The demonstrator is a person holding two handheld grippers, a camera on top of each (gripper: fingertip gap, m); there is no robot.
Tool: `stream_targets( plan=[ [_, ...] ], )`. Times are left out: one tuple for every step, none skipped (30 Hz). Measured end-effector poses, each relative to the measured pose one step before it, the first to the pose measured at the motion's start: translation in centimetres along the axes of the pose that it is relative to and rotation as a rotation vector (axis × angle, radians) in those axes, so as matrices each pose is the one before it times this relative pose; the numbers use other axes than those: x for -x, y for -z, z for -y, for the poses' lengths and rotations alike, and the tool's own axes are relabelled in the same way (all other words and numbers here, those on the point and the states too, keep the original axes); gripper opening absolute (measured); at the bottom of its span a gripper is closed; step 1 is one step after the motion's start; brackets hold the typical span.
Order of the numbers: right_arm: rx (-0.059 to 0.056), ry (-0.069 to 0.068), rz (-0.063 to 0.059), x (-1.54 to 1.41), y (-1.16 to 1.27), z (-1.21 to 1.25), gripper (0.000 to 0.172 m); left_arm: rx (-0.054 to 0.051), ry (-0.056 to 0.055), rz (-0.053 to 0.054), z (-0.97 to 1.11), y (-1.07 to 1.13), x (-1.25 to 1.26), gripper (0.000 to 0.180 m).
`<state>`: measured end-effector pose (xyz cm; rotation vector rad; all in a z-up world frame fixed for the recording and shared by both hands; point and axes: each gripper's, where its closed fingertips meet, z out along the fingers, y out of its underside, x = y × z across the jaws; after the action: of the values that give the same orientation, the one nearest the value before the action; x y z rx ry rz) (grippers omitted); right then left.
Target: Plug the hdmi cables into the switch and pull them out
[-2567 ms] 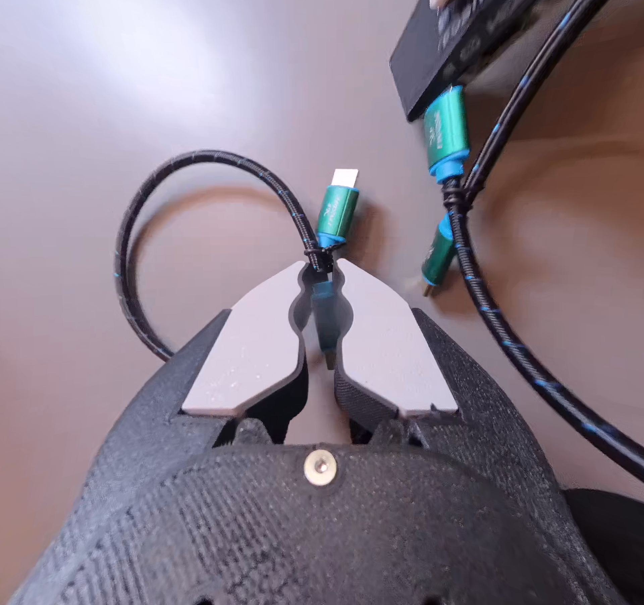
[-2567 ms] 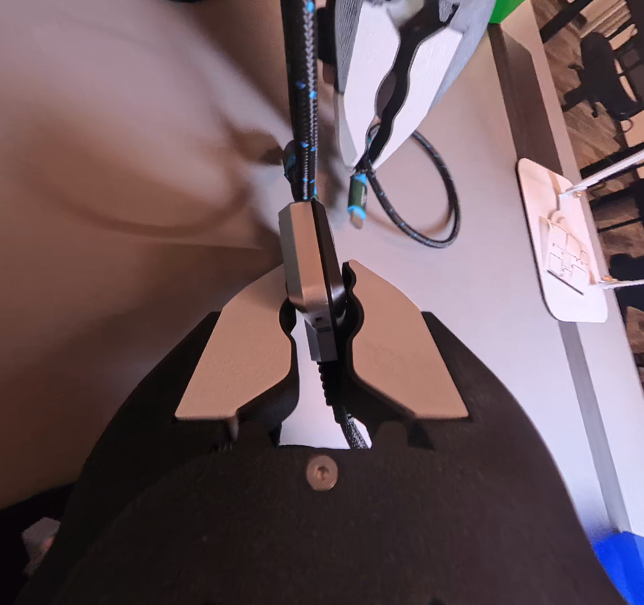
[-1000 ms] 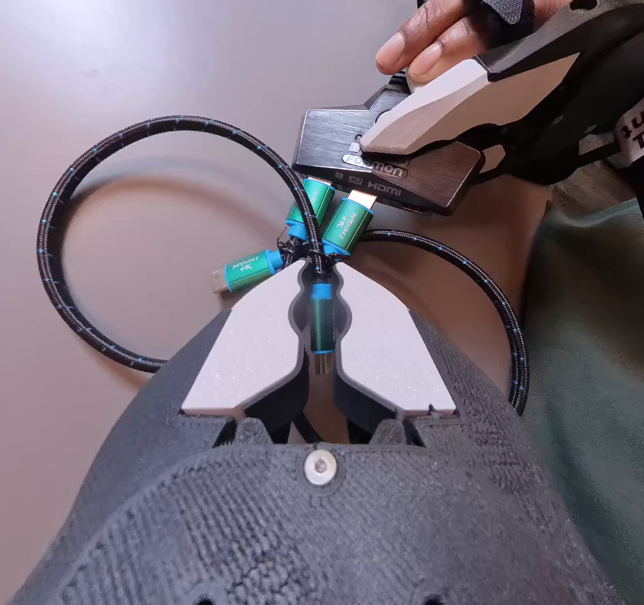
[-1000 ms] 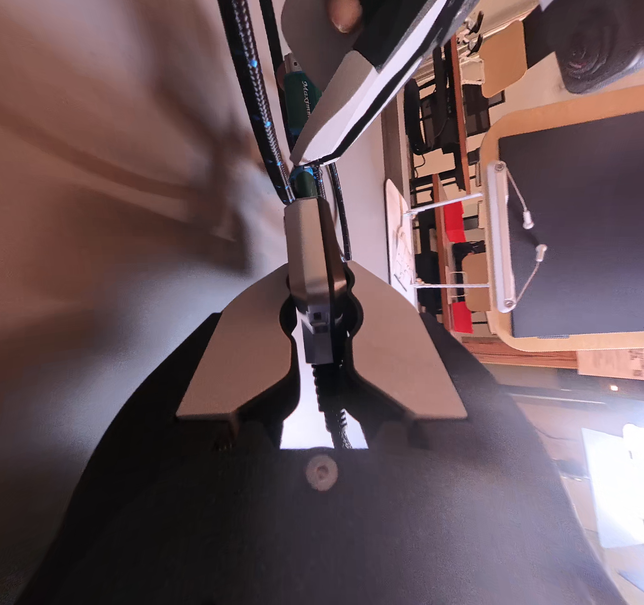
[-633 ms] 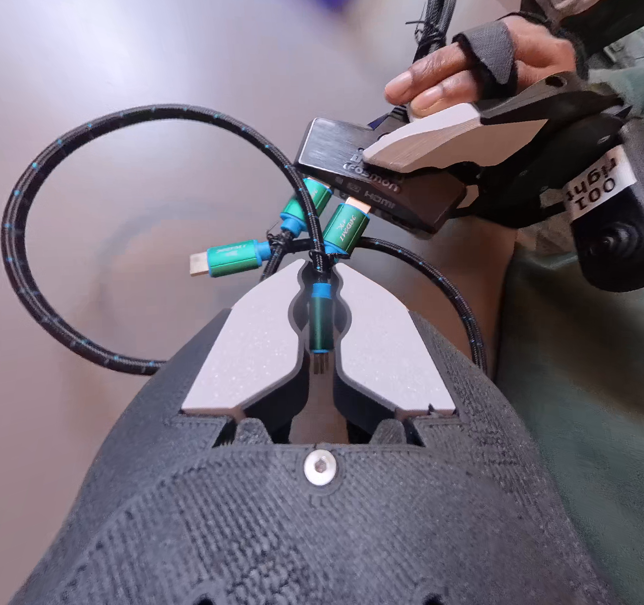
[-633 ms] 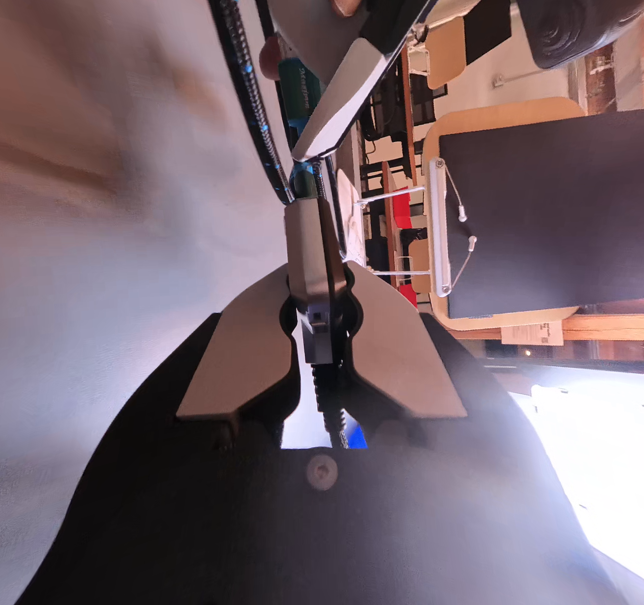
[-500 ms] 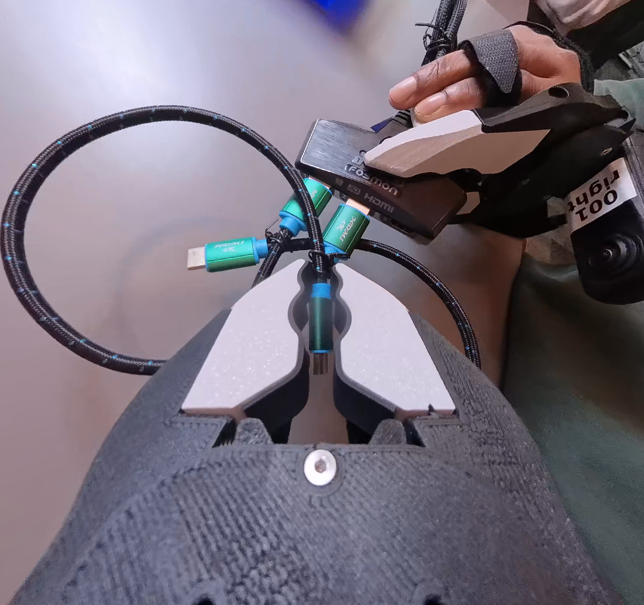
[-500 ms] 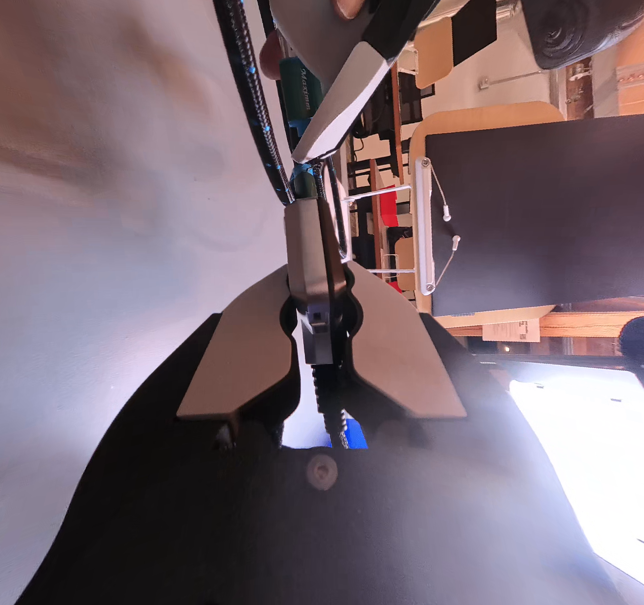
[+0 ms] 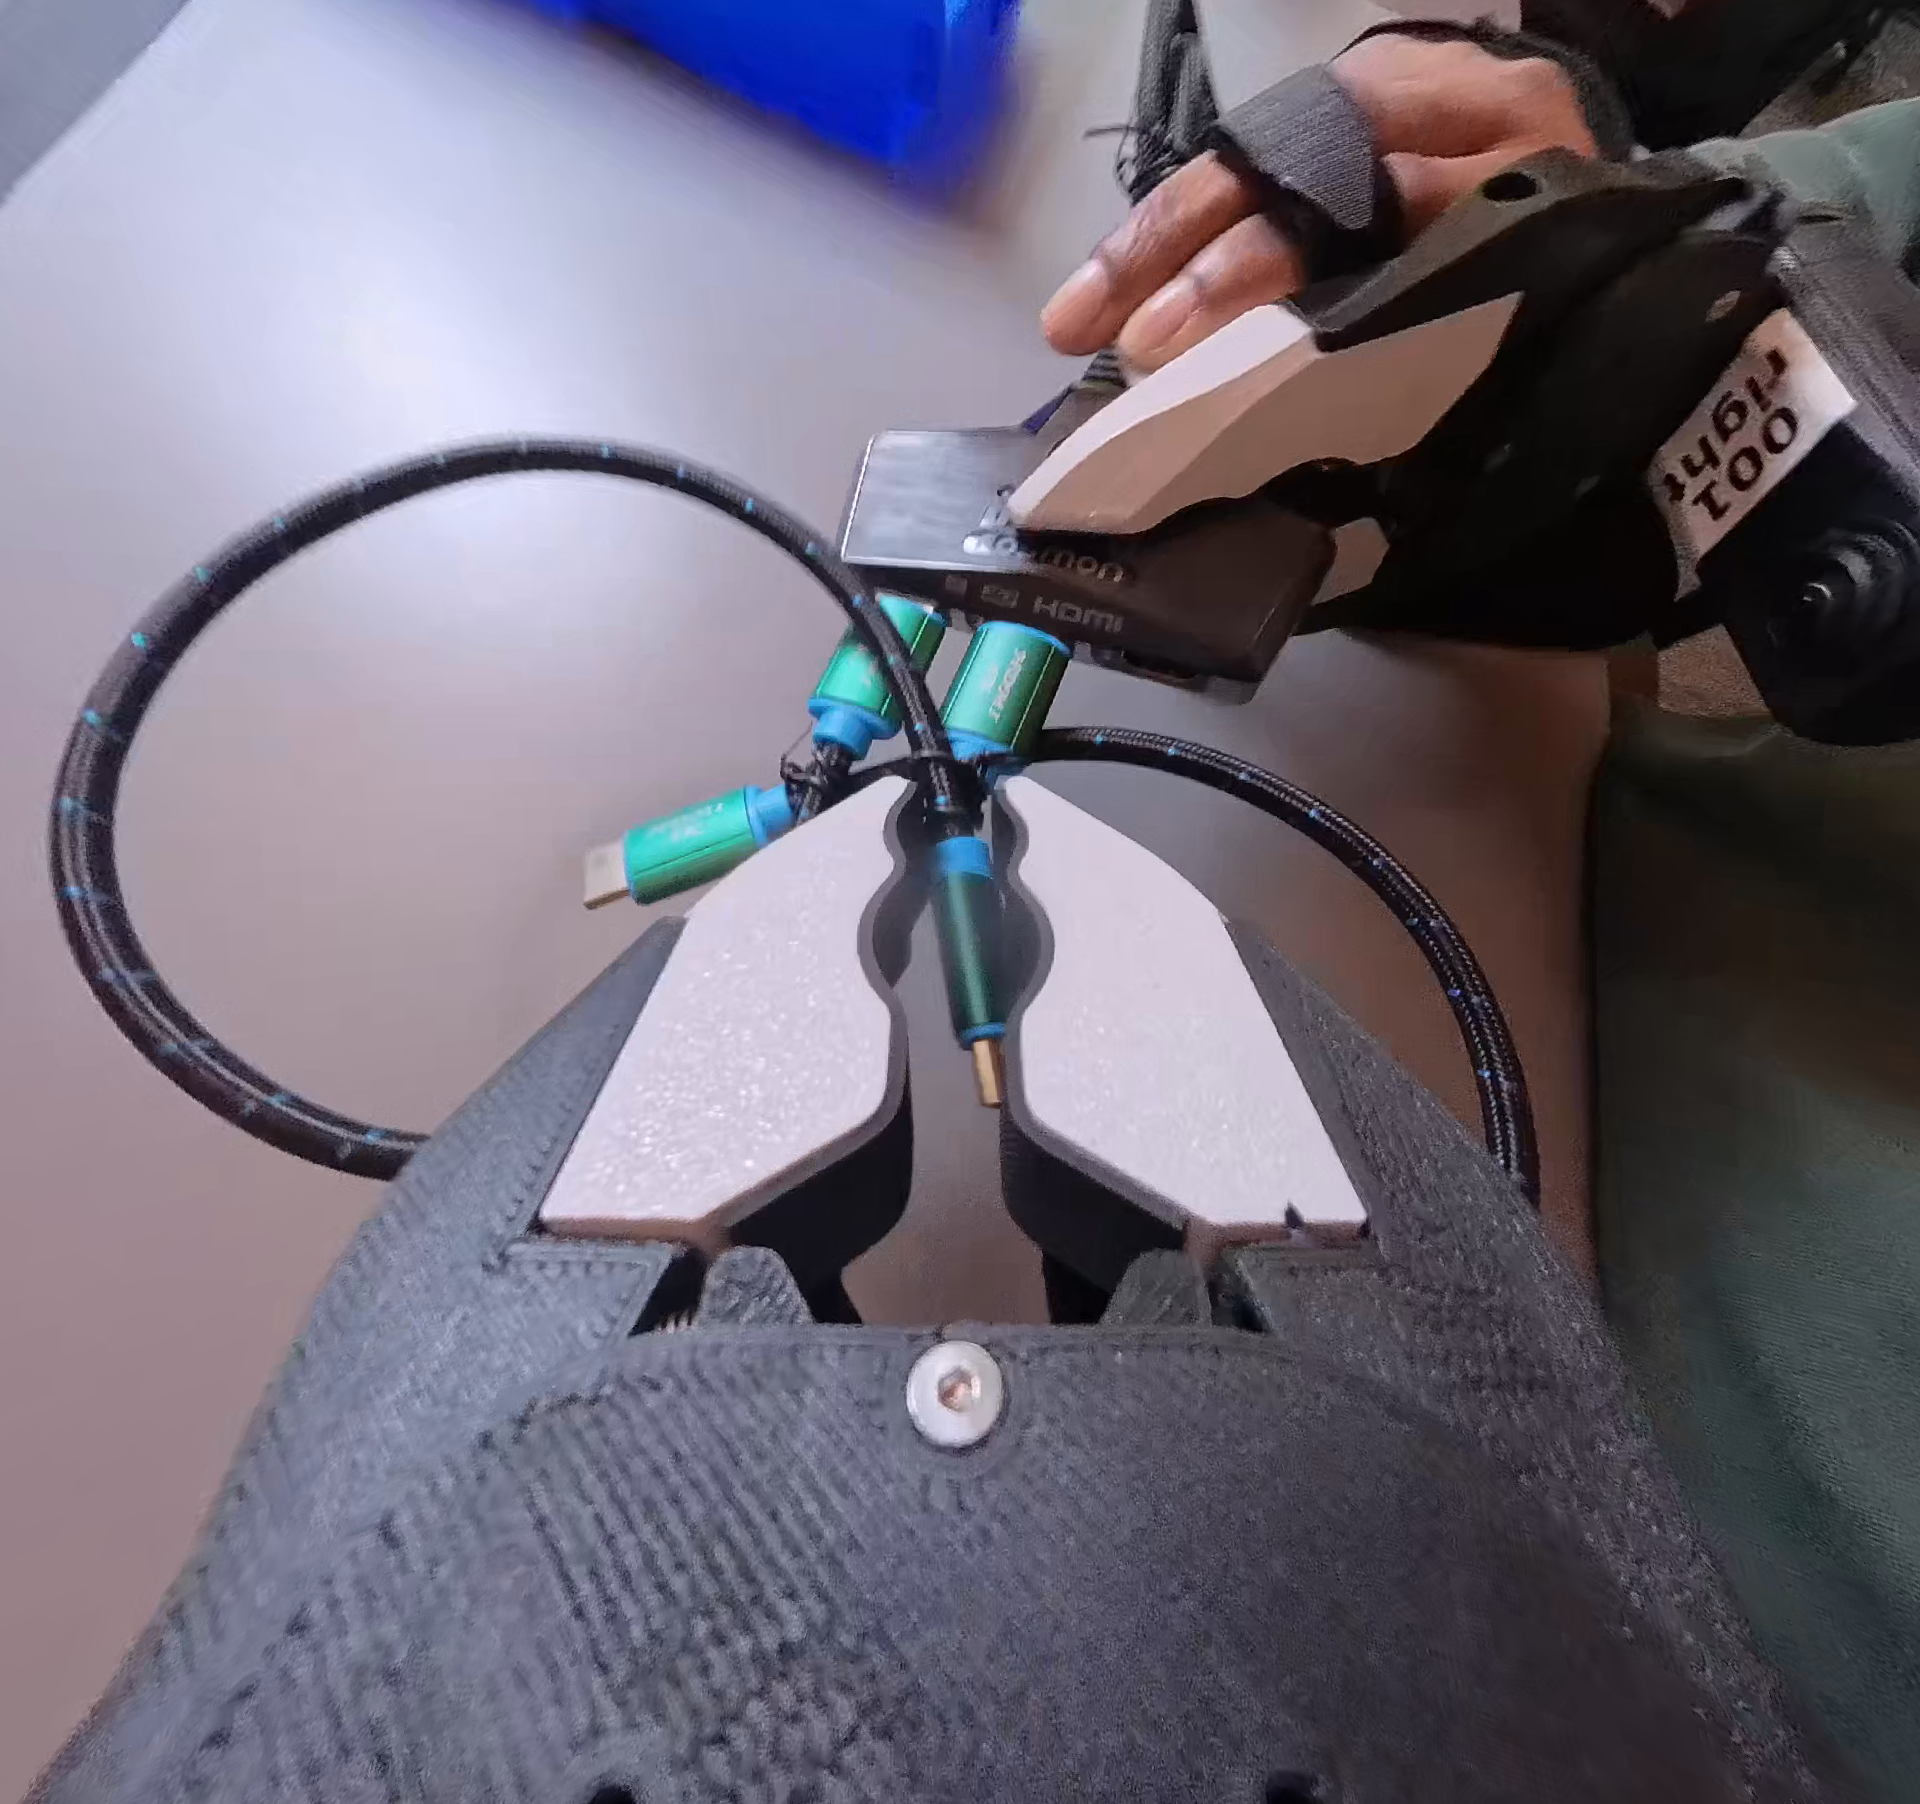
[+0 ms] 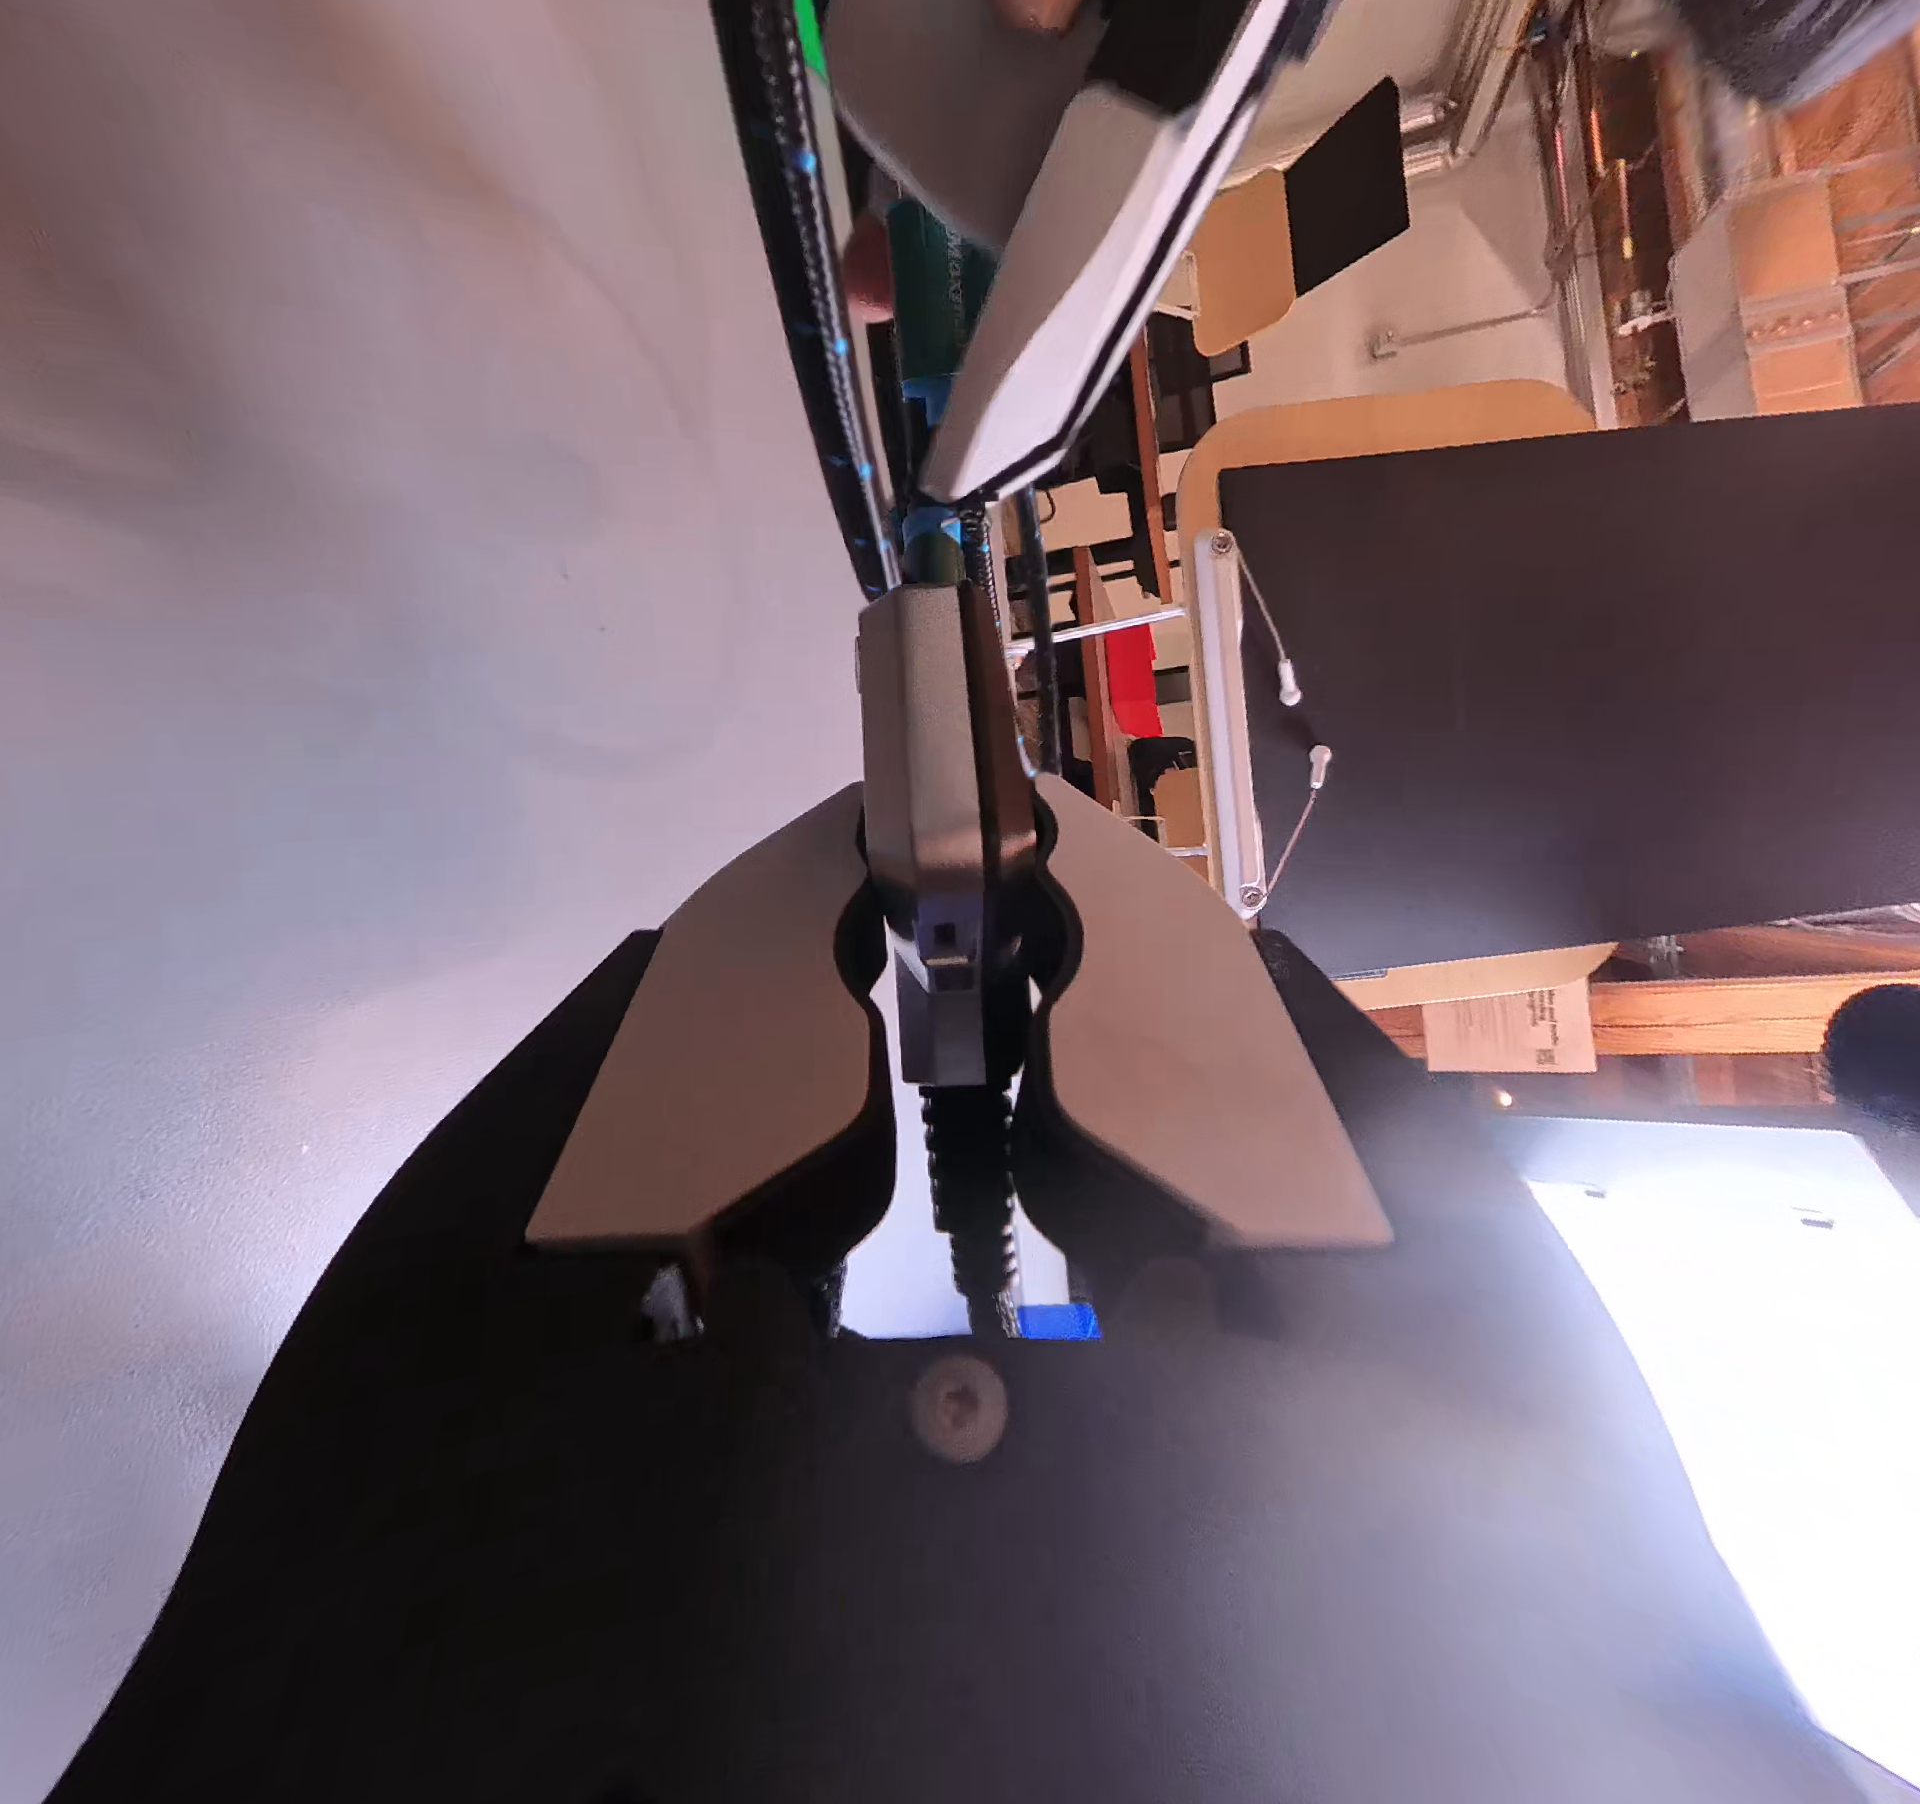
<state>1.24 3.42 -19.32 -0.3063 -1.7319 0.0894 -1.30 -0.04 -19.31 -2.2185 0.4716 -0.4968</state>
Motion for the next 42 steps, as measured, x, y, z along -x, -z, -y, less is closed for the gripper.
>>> stream_targets(
  plan=[
    [-0.0014,-0.0182,0.0034,-0.095,0.008,-0.067,0.023,-0.0591,-0.0380,0.0103,0.866,0.770,-0.289,0.015],
    [-0.0022,-0.0228,0.0054,-0.071,0.033,-0.160,0.023,-0.0742,-0.0294,0.0041,1.177,1.104,-0.320,0.017],
    [-0.0015,-0.0159,0.0023,-0.051,0.072,-0.234,0.023,-0.0664,-0.0186,0.0175,1.179,1.284,0.027,0.017],
    [0.0050,-0.0036,-0.0025,-0.064,0.058,-0.303,0.023,-0.0600,-0.0168,0.0297,1.082,1.335,0.341,0.018],
    [0.0091,0.0015,-0.0032,-0.037,0.011,-0.308,0.023,-0.0565,-0.0203,0.0436,0.929,1.333,0.685,0.019],
    [0.0071,-0.0021,0.0001,0.000,-0.023,-0.236,0.023,-0.0404,-0.0232,0.0574,0.545,1.271,1.010,0.020],
    [0.0020,-0.0044,0.0007,0.004,-0.027,-0.115,0.023,-0.0187,-0.0145,0.0617,0.109,1.196,1.192,0.020],
    [-0.0009,0.0002,-0.0024,-0.021,0.006,-0.026,0.023,-0.0056,-0.0100,0.0568,-0.160,1.118,1.222,0.020],
    [-0.0008,0.0046,-0.0049,-0.063,0.018,-0.003,0.023,0.0011,-0.0150,0.0631,-0.321,1.138,1.371,0.021],
    [0.0004,0.0025,-0.0041,-0.083,0.031,-0.026,0.023,0.0098,-0.0134,0.0626,-0.461,1.181,1.472,0.021],
    [0.0023,-0.0030,-0.0024,-0.084,0.020,-0.070,0.023,0.0119,-0.0045,0.0558,-0.479,1.230,1.517,0.021],
    [0.0033,-0.0074,-0.0021,-0.117,0.042,-0.105,0.023,0.0082,-0.0003,0.0598,-0.417,1.312,1.719,0.021],
    [0.0026,-0.0102,-0.0025,-0.147,0.035,-0.132,0.023,0.0141,-0.0036,0.0671,-0.504,1.322,2.017,0.019],
    [0.0018,-0.0125,-0.0026,-0.174,0.053,-0.130,0.023,0.0281,-0.0064,0.0752,-0.750,1.228,2.328,0.018],
    [0.0017,-0.0143,-0.0024,-0.187,0.043,-0.137,0.023,0.0358,0.0001,0.0712,-0.933,1.054,2.428,0.018],
    [0.0016,-0.0145,-0.0030,-0.209,0.032,-0.137,0.023,0.0376,0.0111,0.0545,-1.004,0.822,2.274,0.017],
    [0.0014,-0.0135,-0.0030,-0.204,0.038,-0.126,0.023,0.0461,0.0134,0.0380,-1.144,0.536,2.067,0.016],
    [0.0008,-0.0129,-0.0022,-0.165,0.021,-0.105,0.023,0.0556,0.0094,0.0274,-1.276,0.277,1.868,0.015],
    [0.0000,-0.0120,-0.0011,-0.131,0.034,-0.084,0.023,0.0507,0.0106,0.0221,-1.202,0.029,1.654,0.014],
    [0.0001,-0.0099,0.0004,-0.075,0.024,-0.060,0.023,0.0575,0.0024,0.0051,-1.263,-0.255,1.258,0.013],
    [0.0006,-0.0070,0.0014,-0.014,0.014,-0.050,0.023,0.0653,-0.0052,-0.0017,-1.297,-0.490,0.986,0.013],
    [0.0009,-0.0035,0.0021,0.018,0.004,-0.040,0.023,0.0580,-0.0189,0.0114,-1.128,-0.661,1.033,0.012],
    [0.0017,-0.0001,0.0028,0.059,-0.014,-0.039,0.023,0.0618,-0.0369,0.0259,-1.104,-0.784,1.093,0.012],
    [0.0028,0.0016,0.0032,0.080,-0.015,-0.032,0.023,0.0766,-0.0384,0.0221,-1.200,-0.868,0.947,0.012],
    [0.0033,0.0014,0.0040,0.110,-0.015,-0.046,0.023,0.0736,-0.0381,0.0127,-1.034,-0.913,0.745,0.014],
    [0.0028,0.0002,0.0049,0.107,-0.027,-0.038,0.023,0.0574,-0.0387,0.0077,-0.707,-0.919,0.604,0.015],
    [0.0024,-0.0011,0.0057,0.127,-0.034,-0.055,0.023,0.0493,-0.0357,-0.0033,-0.523,-0.914,0.430,0.016],
    [0.0027,-0.0018,0.0054,0.115,-0.032,-0.063,0.023,0.0370,-0.0236,-0.0253,-0.295,-0.919,0.083,0.018],
    [0.0035,-0.0013,0.0050,0.101,-0.038,-0.080,0.023,0.0332,-0.0118,-0.0284,-0.218,-0.904,0.068,0.020],
    [0.0044,-0.0001,0.0037,0.075,-0.032,-0.092,0.023,0.0371,-0.0053,-0.0062,-0.274,-0.871,0.431,0.021],
    [0.0044,0.0004,0.0018,0.045,-0.014,-0.106,0.024,0.0401,-0.0055,-0.0054,-0.332,-0.831,0.471,0.022],
    [0.0037,-0.0004,0.0015,0.032,0.013,-0.095,0.023,0.0305,0.0068,-0.0402,-0.220,-0.821,-0.073,0.024],
    [0.0030,-0.0019,0.0013,0.013,0.027,-0.110,0.023,0.0269,0.0225,-0.0716,-0.177,-0.803,-0.600,0.026],
    [0.0029,-0.0034,0.0002,-0.015,0.046,-0.123,0.023,0.0228,0.0176,-0.0381,-0.105,-0.805,-0.165,0.028],
    [0.0028,-0.0041,-0.0008,-0.031,0.042,-0.140,0.023,0.0229,-0.0034,0.0135,-0.149,-0.757,0.459,0.028],
    [0.0028,-0.0048,-0.0007,-0.057,0.041,-0.158,0.024,0.0431,-0.0169,0.0070,-0.422,-0.661,0.272,0.027],
    [0.0025,-0.0057,-0.0004,-0.071,0.032,-0.152,0.024,0.0423,-0.0136,-0.0020,-0.300,-0.477,0.013,0.028],
    [0.0016,-0.0059,-0.0006,-0.068,0.027,-0.132,0.024,-0.0003,-0.0121,-0.0232,0.319,-0.185,-0.431,0.020],
    [0.0007,-0.0061,-0.0005,-0.071,0.024,-0.106,0.024,-0.0139,-0.0108,-0.0347,0.446,-0.029,-0.676,0.010],
    [0.0000,-0.0058,-0.0003,-0.071,0.015,-0.072,0.024,0.0121,-0.0130,0.0056,0.070,-0.009,-0.052,0.008],
    [-0.0009,-0.0053,-0.0001,-0.068,0.011,-0.052,0.024,0.0268,-0.0161,0.0100,-0.194,0.056,0.027,0.007],
    [-0.0014,-0.0051,0.0003,-0.055,0.011,-0.028,0.024,0.0312,-0.0144,0.0084,-0.289,0.136,0.064,0.007]
  ],
)
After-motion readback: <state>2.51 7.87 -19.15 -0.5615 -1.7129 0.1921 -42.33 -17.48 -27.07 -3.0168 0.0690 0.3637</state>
